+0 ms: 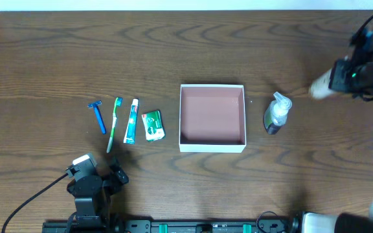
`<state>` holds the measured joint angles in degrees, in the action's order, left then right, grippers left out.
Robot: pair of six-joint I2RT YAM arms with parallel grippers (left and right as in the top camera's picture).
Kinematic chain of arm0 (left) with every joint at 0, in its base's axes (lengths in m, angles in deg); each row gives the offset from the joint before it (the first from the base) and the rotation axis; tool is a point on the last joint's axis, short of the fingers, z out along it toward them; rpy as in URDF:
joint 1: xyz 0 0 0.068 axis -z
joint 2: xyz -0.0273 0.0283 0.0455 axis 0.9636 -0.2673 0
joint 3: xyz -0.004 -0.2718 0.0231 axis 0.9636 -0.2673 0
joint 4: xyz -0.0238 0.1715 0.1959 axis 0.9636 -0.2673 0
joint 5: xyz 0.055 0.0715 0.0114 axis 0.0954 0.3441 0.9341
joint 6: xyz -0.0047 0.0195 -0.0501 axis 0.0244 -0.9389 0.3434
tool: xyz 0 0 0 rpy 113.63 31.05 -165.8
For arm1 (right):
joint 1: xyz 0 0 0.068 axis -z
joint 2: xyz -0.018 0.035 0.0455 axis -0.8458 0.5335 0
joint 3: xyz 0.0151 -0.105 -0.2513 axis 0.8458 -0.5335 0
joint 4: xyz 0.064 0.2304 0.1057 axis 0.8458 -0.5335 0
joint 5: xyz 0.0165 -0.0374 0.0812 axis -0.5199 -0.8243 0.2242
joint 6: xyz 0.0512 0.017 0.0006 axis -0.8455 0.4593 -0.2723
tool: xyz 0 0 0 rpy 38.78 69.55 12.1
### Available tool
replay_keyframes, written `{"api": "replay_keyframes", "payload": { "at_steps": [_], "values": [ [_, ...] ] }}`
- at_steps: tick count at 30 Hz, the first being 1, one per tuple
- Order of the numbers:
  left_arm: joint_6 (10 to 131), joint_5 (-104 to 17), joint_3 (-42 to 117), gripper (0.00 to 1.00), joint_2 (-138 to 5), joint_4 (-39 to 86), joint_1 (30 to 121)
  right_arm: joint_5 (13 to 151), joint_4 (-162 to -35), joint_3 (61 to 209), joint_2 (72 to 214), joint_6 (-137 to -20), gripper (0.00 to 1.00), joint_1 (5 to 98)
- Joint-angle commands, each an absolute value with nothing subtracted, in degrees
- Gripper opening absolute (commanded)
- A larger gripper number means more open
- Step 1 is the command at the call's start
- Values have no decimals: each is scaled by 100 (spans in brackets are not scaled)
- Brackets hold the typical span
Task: Pack container
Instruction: 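Carry the tube into the box and release it with right gripper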
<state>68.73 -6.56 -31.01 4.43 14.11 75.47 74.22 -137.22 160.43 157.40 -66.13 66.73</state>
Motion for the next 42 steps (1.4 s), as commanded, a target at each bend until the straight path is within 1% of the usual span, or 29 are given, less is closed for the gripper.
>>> {"api": "replay_keyframes", "payload": {
  "at_steps": [1, 4, 8, 13, 19, 24, 31, 33, 34, 38, 40, 42],
  "values": [
    [6899, -652, -3202, 98, 478, 1346, 7571, 7962, -13696, 16963, 15136, -6731, 1, 6011],
    [6899, -649, -3202, 98, 478, 1346, 7571, 7960, -13674, 17299, 15047, -6879, 1, 5193],
    [6899, -649, -3202, 98, 478, 1346, 7571, 7746, -13604, 17280, 15134, -7070, 1, 4175],
    [6899, -649, -3202, 98, 478, 1346, 7571, 7695, -13672, 17022, 15668, -7588, 1, 3423],
    [6899, -649, -3202, 98, 478, 1346, 7571, 7685, -13763, 16709, 16618, -7776, 1, 3156],
    [6899, -649, -3202, 98, 478, 1346, 7571, 7641, -13718, 16674, 17324, -7773, 1, 3193],
    [6899, -652, -3202, 98, 478, 1344, 7571, 7173, -13720, 16674, 17936, -7771, 1, 3272],
    [6899, -649, -3202, 98, 478, 1346, 7571, 6996, -13726, 16674, 18011, -7771, 4, 3272],
    [6899, -649, -3202, 98, 478, 1346, 7571, 6957, -13722, 16674, 18015, -7771, 8, 3272],
    [6899, -649, -3202, 98, 478, 1346, 7571, 6946, -13720, 16674, 18017, -7771, 31, 3283],
    [6899, -649, -3202, 98, 478, 1346, 7571, 6955, -13744, 16674, 18017, -7773, 34, 3283],
    [6899, -649, -3202, 98, 478, 1346, 7571, 6950, -13737, 16674, 17960, -7773, 34, 3283]
  ]
}}
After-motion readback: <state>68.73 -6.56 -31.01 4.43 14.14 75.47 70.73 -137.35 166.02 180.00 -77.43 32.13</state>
